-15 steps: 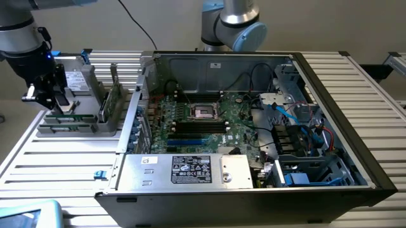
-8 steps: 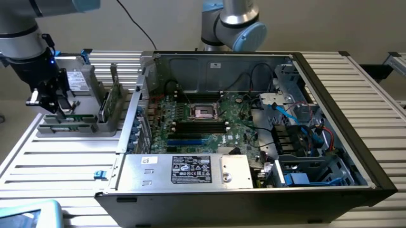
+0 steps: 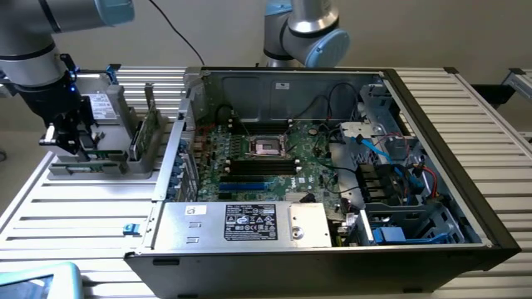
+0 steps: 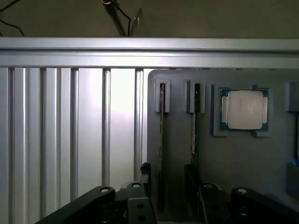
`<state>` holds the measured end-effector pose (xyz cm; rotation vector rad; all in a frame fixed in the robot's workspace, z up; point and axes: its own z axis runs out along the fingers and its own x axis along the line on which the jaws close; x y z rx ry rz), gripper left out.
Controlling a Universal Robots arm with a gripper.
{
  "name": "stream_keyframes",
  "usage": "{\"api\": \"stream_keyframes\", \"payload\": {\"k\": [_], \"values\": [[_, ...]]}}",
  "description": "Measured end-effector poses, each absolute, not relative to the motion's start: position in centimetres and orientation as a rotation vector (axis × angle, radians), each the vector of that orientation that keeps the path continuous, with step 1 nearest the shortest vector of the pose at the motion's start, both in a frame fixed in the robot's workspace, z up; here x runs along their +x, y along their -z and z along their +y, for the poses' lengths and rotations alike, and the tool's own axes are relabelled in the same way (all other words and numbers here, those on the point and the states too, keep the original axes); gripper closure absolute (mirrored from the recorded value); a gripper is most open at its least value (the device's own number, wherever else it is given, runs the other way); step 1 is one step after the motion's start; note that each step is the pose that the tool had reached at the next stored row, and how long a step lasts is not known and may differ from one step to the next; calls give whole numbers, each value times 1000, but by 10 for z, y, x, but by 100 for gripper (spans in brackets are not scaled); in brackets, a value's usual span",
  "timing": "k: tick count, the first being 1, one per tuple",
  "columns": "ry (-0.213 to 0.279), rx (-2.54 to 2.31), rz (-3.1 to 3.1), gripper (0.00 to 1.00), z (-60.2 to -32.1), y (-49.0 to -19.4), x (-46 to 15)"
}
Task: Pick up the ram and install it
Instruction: 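Pick up the ram and move it above insertion slot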
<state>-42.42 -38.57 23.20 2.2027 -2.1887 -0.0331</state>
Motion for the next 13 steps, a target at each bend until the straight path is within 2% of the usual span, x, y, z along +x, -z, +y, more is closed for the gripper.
{"api": "stream_keyframes", "payload": {"k": [13], "values": [[33, 2203, -2189, 57, -388, -208, -424]]}}
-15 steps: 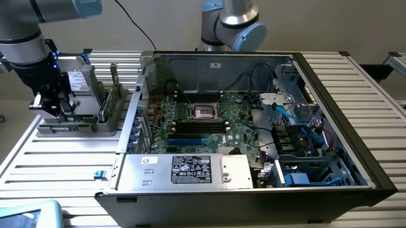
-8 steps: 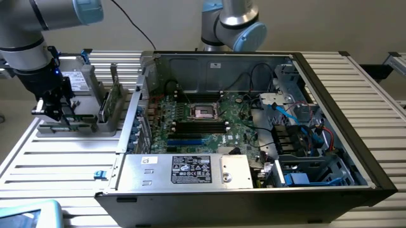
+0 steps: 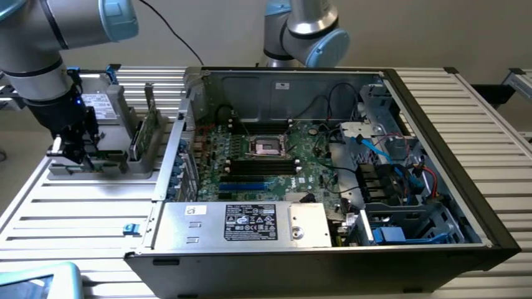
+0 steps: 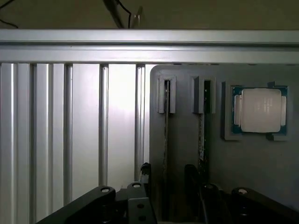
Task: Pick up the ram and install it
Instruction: 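Pick up the ram and move it above insertion slot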
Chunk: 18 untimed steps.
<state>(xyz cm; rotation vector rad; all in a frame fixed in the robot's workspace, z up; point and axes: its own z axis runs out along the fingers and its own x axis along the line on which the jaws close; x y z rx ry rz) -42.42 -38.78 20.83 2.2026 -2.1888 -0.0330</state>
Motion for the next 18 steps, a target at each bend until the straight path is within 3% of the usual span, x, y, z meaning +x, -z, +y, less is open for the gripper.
{"api": "stream_keyframes", "payload": {"k": [18], "values": [[28, 2202, -2188, 57, -388, -198, -426]]}}
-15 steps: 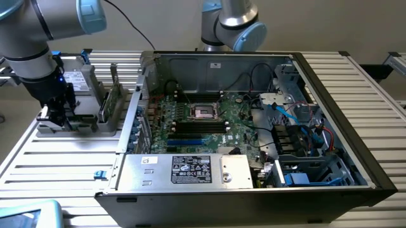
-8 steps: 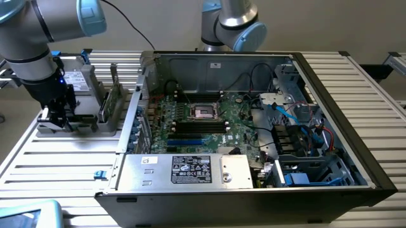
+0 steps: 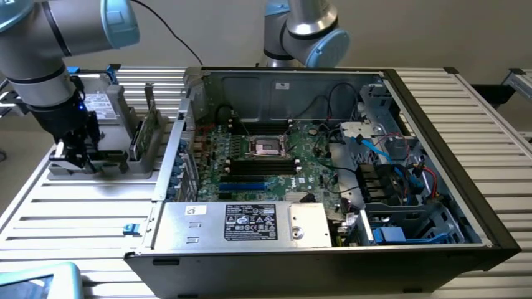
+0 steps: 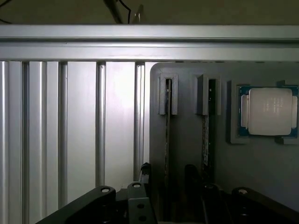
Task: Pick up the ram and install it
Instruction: 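Pick up the ram and move it above insertion slot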
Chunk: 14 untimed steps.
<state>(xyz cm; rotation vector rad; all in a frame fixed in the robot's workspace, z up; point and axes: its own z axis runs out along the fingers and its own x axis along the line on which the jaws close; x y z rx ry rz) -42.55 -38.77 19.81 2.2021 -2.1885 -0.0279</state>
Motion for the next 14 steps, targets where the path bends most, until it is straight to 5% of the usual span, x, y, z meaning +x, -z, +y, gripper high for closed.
{"api": "stream_keyframes", "payload": {"k": [3, 8, 14], "values": [[28, 2202, -2189, 60, -388, -197, -425], [27, 2203, -2189, 84, -388, -196, -425], [20, 2206, -2192, 86, -388, -200, -426]]}}
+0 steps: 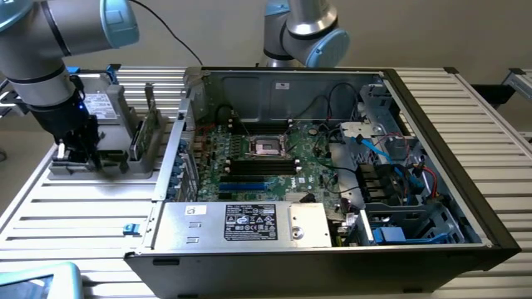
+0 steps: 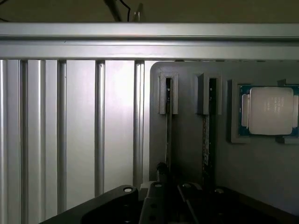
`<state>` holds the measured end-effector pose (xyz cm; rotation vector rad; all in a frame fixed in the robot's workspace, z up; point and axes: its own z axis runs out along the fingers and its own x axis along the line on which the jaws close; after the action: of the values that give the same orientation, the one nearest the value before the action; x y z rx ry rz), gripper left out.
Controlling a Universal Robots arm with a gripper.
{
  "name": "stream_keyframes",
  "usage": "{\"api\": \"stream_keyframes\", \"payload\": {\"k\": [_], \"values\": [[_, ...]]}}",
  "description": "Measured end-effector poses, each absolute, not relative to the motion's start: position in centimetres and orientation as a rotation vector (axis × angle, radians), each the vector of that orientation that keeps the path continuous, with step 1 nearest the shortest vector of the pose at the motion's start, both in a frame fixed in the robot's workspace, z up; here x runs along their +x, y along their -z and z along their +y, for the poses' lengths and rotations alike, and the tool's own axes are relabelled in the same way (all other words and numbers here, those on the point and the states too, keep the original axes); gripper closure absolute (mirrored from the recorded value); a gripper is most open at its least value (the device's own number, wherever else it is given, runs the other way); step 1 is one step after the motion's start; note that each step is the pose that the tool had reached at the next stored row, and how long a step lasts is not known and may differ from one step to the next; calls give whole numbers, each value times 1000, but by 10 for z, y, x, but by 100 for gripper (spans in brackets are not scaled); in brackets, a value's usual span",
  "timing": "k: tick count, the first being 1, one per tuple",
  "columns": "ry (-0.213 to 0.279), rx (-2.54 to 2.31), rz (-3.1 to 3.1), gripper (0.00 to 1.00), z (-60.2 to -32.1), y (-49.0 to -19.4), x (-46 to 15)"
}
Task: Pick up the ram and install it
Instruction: 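Pick up the ram and move it above insertion slot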
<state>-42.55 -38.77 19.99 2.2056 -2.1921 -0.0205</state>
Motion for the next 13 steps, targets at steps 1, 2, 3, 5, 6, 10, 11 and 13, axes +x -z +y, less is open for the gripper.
{"api": "stream_keyframes", "payload": {"k": [1, 2, 3, 5, 6, 10, 11, 13], "values": [[18, 2206, -2193, 86, -388, -202, -426], [17, 2207, -2194, 86, -388, -205, -426], [16, 2208, -2194, 86, -388, -208, -426], [11, 2210, -2196, 86, -388, -214, -426], [9, 2211, -2197, 86, -388, -217, -426], [0, 2219, -2197, 86, -388, -226, -426], [-1, 2222, -2195, 86, -388, -227, -426], [-3, 2226, -2193, 86, -387, -231, -426]]}}
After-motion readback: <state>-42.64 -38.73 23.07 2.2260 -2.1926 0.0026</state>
